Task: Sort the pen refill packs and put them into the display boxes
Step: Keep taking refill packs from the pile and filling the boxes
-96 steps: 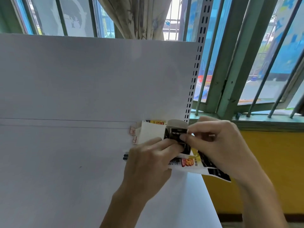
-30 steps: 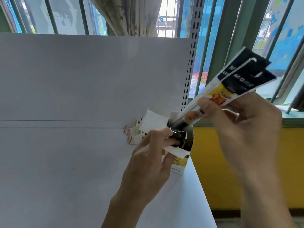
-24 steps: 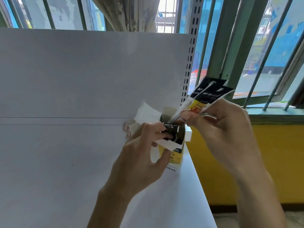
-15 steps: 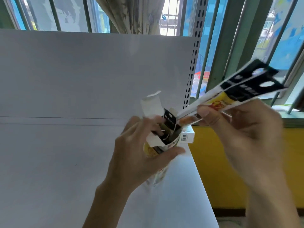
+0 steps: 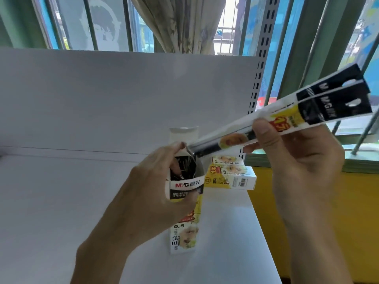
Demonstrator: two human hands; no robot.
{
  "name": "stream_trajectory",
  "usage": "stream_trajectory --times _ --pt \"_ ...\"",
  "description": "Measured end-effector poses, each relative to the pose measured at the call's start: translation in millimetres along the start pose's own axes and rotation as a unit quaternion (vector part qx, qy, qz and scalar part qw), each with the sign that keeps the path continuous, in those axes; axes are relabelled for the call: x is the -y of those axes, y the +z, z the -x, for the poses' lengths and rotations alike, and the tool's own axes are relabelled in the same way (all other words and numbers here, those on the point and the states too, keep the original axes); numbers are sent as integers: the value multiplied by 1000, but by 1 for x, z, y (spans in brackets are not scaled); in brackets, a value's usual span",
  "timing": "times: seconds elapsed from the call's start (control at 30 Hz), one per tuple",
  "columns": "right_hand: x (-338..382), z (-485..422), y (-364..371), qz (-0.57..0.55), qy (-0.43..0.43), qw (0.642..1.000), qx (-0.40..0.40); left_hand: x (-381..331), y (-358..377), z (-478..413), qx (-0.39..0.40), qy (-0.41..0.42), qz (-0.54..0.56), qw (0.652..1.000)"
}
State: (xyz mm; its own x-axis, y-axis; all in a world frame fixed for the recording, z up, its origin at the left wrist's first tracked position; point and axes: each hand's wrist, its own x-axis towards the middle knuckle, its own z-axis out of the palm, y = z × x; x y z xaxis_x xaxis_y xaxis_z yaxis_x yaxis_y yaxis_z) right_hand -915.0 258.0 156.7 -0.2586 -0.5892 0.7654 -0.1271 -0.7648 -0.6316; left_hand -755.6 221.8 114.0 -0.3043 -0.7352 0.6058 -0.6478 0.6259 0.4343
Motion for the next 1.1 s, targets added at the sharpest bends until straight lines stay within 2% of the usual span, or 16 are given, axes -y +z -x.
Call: stream_trajectory --times 0.07,0.3,0.37,0.47,0.63,0.77,0.9,1.0,1.1 --pt "-8 -5 -12 17 -45 999 -12 2 1 -2 -7 7 11 1000" --pt "-6 -12 -1 57 -12 998 36 16 9 3 -66 40 82 994" --pt "-8 -15 3 80 25 994 73 16 13 5 -75 59 98 991" --pt "-20 -19 7 144 72 976 144 19 15 4 -82 77 105 988" --pt "-30 -35 5 229 106 953 165 18 13 1 -75 85 113 987" --pt "-44 -31 20 285 132 904 290 14 16 1 -79 80 94 989" --pt "-45 -28 12 163 156 923 311 18 17 3 -102 46 114 987" --pt "-38 -34 8 91 146 953 250 18 20 3 -108 33 116 987" --pt "-49 -33 14 172 139 945 242 19 27 4 -113 2 147 983"
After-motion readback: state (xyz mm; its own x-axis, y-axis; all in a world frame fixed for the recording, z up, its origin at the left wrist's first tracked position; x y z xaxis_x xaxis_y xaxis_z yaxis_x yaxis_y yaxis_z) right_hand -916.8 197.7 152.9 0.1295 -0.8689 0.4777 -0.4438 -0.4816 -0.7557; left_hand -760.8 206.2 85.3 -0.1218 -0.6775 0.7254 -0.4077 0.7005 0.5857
